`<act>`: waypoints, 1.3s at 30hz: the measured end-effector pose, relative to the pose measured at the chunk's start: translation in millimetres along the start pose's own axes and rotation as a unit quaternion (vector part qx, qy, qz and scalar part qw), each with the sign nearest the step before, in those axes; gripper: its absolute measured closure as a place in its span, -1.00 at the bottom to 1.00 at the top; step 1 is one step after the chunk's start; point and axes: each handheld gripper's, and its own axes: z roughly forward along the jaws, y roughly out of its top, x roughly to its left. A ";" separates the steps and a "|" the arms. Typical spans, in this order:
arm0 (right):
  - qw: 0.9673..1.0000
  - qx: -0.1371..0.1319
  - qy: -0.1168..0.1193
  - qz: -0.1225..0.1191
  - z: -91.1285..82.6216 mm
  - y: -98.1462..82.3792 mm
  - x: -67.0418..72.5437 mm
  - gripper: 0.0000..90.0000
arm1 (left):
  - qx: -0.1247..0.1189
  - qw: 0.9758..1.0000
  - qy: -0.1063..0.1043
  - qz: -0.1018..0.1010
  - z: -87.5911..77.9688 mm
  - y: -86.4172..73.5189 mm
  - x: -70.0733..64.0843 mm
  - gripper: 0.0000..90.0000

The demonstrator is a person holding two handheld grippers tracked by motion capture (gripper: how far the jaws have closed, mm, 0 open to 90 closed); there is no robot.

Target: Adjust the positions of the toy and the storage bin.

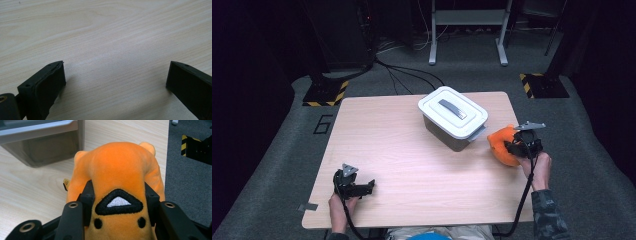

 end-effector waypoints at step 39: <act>0.999 -0.035 0.036 0.013 -10.6 -5.0 2.8 -0.92 | 0.001 1.000 -0.001 0.000 -0.1 0.1 0.1 -0.95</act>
